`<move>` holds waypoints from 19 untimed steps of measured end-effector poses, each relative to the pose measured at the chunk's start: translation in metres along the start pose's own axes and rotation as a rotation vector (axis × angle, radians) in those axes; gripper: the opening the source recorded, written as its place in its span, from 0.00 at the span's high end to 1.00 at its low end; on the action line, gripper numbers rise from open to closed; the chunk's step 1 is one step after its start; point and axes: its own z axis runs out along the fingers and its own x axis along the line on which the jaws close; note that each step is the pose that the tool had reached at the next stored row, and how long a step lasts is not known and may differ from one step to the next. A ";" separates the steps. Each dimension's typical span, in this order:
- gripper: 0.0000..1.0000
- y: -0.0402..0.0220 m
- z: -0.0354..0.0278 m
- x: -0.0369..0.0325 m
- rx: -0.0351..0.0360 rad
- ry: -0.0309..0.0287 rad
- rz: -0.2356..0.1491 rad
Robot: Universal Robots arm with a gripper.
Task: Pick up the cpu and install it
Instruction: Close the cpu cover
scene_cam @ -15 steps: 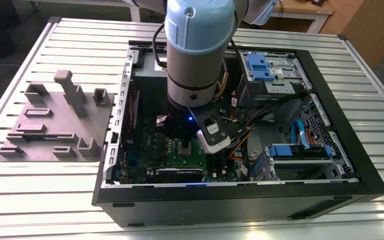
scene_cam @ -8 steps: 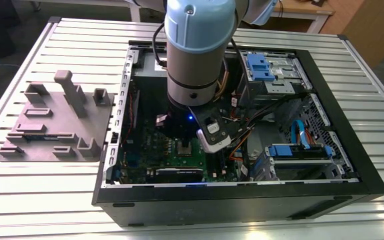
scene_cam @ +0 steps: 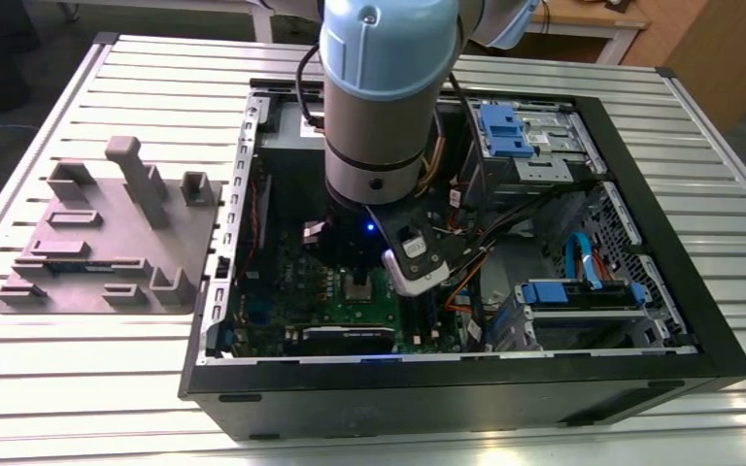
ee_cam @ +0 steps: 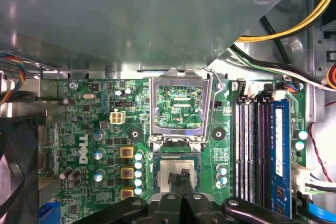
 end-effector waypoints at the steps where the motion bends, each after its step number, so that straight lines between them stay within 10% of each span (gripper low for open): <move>1: 0.90 0.0000 -0.0004 0.0000 0.0000 -0.0001 0.000; 19: 0.90 0.0007 -0.0229 -0.0002 -0.0001 -0.0001 0.000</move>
